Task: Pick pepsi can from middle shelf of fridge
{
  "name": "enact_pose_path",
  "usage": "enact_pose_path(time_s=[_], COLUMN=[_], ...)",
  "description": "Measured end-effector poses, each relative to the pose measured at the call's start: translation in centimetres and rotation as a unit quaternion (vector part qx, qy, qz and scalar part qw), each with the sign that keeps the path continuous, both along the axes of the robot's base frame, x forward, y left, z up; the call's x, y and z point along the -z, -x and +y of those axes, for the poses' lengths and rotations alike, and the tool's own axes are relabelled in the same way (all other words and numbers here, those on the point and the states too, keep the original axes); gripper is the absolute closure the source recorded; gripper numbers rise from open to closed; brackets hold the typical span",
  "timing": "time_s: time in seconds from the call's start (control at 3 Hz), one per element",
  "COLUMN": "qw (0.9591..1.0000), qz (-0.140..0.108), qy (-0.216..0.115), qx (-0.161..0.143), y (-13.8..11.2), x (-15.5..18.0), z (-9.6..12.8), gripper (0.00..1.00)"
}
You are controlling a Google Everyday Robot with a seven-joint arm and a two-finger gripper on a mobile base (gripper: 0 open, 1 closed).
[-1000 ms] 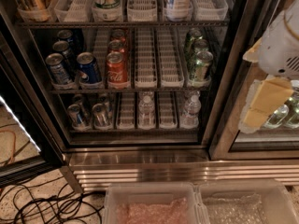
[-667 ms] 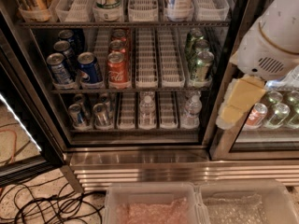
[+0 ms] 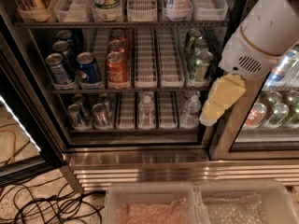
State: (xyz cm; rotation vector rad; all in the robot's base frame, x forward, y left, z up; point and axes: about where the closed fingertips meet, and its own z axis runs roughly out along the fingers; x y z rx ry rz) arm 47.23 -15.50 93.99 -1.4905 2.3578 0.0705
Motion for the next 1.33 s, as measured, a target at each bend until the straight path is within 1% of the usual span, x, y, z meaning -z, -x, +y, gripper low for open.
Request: enact_pose_path(time_s=[0.33,0.67,1.0,1.33], qw=[0.9998,0.9974,0.9935,0.9935], qz=[-0.012,-0.014,0.009,0.009], qy=[-0.006,-0.040,-0.069,-0.069], qx=[0.014,0.058,0.090,0.090], y=[0.2,-0.9,-2.0,-2.0], x=[1.6,5.0,7.8,7.8], z=[2.1,6.3,9.6,9.6], gripper=[0.00,0.00,0.00,0.00])
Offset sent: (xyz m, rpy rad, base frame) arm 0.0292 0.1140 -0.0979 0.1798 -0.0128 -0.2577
